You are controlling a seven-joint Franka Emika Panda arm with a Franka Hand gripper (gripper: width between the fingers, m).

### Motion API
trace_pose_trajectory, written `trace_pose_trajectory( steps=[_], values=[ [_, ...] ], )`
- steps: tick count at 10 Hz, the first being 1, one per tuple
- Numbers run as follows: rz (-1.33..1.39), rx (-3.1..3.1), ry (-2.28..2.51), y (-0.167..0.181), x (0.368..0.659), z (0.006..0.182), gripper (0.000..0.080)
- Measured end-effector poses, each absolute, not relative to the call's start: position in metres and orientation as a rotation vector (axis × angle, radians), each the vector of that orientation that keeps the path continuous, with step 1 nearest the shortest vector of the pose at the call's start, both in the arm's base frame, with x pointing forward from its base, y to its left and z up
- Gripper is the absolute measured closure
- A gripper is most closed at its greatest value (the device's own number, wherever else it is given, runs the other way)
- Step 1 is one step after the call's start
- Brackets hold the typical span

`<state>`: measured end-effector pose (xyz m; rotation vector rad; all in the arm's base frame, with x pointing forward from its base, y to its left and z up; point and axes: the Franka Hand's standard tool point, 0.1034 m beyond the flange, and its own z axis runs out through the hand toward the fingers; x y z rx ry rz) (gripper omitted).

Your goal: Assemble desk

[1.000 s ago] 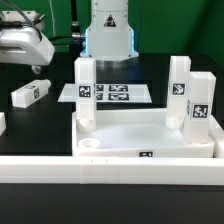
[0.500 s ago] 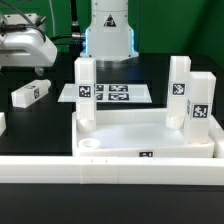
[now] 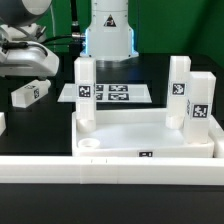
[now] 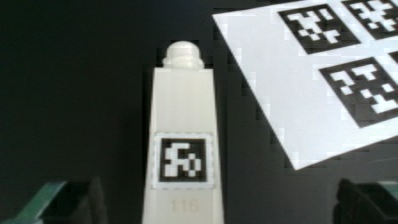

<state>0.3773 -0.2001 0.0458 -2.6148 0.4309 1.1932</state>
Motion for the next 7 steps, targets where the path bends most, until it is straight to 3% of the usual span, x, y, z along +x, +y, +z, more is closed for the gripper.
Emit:
trace_pose_trajectory(
  steps=[4, 7],
  values=[
    [1.220, -2.619, 0.436, -0.202, 0.372, 0.032, 0.0151],
    [1.456, -2.512, 0.467, -0.210, 0.362, 0.030, 0.0151]
  ],
)
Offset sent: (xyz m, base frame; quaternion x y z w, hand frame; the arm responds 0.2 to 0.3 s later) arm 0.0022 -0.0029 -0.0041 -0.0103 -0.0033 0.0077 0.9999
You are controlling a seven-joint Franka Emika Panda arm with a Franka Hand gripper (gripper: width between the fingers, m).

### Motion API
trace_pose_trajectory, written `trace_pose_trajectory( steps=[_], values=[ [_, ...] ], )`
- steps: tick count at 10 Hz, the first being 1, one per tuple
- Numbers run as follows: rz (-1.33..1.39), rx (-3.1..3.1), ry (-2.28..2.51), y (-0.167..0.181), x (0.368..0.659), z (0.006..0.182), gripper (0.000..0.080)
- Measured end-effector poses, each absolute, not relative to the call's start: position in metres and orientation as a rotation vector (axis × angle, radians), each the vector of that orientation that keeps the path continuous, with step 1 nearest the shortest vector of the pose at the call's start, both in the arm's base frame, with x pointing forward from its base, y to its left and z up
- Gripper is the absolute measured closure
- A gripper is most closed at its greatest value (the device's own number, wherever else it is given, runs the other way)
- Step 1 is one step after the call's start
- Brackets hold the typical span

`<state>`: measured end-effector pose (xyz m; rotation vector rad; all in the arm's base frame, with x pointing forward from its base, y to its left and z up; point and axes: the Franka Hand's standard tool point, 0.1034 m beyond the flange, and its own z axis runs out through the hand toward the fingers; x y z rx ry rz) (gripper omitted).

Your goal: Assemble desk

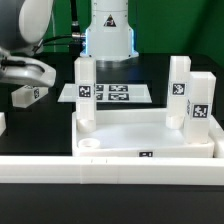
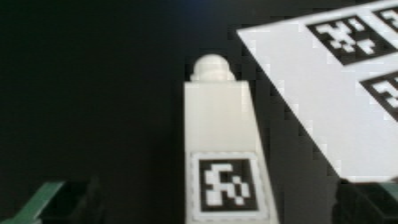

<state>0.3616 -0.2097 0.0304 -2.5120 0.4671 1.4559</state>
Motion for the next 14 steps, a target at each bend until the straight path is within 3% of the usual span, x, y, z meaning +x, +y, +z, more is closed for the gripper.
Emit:
trace_pose_trajectory(
  steps=[10, 13, 14],
  values=[
    [1.448, -2.563, 0.514, -0.212, 0.376, 0.020, 0.0151],
    [1.449, -2.566, 0.516, -0.210, 0.377, 0.020, 0.0517],
    [1.450, -2.566, 0.515, -0.210, 0.377, 0.020, 0.0517]
  ],
)
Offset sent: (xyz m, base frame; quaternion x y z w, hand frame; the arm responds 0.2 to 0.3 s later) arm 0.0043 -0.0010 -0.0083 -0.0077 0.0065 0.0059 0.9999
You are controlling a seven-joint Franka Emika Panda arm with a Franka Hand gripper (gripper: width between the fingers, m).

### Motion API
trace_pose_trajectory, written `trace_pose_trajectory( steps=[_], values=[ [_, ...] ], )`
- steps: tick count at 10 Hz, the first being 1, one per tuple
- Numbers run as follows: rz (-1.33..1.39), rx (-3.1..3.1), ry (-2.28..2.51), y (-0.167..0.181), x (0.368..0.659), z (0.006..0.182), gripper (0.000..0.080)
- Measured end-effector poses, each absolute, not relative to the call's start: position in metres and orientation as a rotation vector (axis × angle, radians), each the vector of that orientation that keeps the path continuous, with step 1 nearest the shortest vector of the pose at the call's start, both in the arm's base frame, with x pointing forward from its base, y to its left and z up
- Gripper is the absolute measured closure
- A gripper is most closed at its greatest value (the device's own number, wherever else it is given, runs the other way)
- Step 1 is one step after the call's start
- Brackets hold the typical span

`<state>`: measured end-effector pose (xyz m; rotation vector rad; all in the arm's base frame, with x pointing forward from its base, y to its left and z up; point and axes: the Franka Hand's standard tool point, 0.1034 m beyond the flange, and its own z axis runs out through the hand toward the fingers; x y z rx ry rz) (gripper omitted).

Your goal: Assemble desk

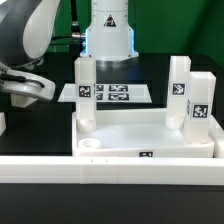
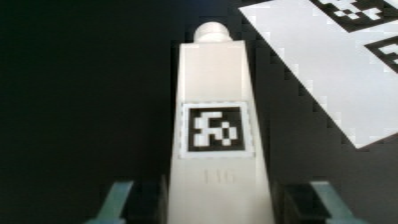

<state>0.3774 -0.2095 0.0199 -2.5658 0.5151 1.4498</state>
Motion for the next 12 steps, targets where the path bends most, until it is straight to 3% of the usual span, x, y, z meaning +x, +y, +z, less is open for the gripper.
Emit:
trace_pose_trajectory(
  steps=[3, 5, 8, 12],
  values=[
    [1.446, -2.567, 0.516, -0.210, 0.378, 0.021, 0.0515],
    [1.429, -2.572, 0.508, -0.209, 0.383, 0.031, 0.0515],
    [1.369, -2.566, 0.469, -0.190, 0.398, 0.079, 0.0514],
    [1.271, -2.635, 0.476, -0.198, 0.406, 0.075, 0.0514]
  ],
)
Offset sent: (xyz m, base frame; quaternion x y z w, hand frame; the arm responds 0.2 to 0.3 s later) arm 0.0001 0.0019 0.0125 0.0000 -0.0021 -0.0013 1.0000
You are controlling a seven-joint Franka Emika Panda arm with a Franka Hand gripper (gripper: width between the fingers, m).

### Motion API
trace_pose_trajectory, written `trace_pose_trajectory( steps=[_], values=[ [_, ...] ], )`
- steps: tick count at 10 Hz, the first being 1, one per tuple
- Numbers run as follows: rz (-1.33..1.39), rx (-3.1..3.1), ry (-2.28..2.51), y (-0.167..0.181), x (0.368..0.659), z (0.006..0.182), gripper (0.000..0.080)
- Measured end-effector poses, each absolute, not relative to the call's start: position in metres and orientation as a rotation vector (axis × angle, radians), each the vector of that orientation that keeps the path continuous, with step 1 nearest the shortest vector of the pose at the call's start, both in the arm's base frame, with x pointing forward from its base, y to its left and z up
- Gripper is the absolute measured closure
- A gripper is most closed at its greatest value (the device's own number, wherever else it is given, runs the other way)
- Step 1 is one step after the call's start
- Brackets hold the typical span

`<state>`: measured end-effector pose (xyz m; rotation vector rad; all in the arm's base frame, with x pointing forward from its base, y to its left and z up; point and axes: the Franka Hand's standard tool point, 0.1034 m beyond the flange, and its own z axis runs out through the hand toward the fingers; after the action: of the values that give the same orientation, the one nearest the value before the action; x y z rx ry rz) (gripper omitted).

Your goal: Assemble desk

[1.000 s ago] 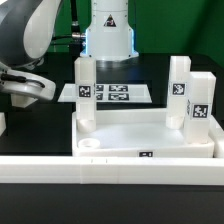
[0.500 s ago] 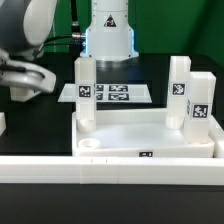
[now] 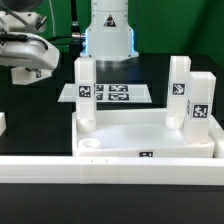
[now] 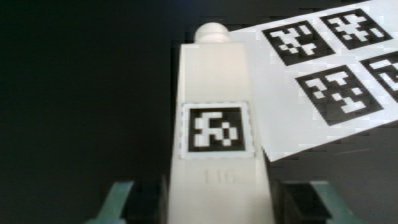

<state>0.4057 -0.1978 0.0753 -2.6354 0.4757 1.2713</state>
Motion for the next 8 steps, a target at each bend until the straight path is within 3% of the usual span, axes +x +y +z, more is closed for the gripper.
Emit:
trace_pose_trajectory(
  steps=[1, 5, 8],
  values=[
    [1.150, -2.693, 0.484, -0.197, 0.418, 0.075, 0.0512],
    [0.825, -2.832, 0.485, -0.175, 0.450, 0.116, 0.0512],
    [0.577, -2.930, 0.487, -0.179, 0.456, 0.113, 0.0512]
  ],
)
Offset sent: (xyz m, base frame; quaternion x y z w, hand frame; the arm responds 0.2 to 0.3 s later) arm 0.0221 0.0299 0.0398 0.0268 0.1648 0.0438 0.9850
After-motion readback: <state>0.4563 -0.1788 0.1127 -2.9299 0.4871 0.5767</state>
